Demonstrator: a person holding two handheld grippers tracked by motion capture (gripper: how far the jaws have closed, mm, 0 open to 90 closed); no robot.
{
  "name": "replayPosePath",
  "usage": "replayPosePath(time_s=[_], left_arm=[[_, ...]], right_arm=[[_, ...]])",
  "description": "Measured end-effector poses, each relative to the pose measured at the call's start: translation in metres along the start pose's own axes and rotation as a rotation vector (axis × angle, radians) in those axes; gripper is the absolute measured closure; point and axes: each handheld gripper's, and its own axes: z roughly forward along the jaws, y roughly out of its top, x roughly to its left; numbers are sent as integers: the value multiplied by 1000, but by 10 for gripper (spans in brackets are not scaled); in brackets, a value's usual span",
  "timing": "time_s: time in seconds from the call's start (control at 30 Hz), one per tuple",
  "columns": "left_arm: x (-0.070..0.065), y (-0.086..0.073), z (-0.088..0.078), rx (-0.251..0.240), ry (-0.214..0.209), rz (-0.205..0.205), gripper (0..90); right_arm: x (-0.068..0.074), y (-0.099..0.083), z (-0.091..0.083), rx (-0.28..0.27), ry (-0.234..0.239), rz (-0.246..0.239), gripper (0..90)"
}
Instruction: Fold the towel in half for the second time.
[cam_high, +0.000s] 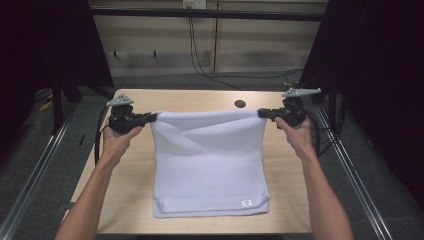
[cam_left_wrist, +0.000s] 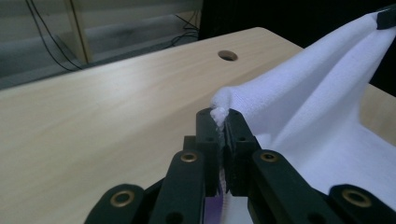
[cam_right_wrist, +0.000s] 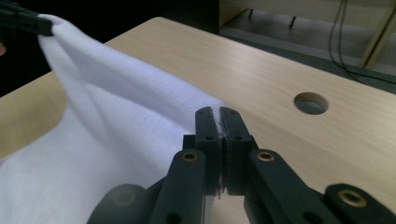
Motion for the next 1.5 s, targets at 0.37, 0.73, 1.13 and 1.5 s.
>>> replayPosePath(time_s=[0.37,0.73,1.13,1.5], left_arm=[[-31,-33,-34,21,-80,52,864],[-56,-61,-60,78,-133,90,861],[-86,-132,-64,210,-185,130,846],[-97,-153,-66,263,-238,112,759]], right_arm=[[30,-33,-37,38,42,-55,876],[63,-59,-66,26,80,-97,876],[88,-136,-65,197,150,-83,846],[103,-175,-68,293,173,-64,756]])
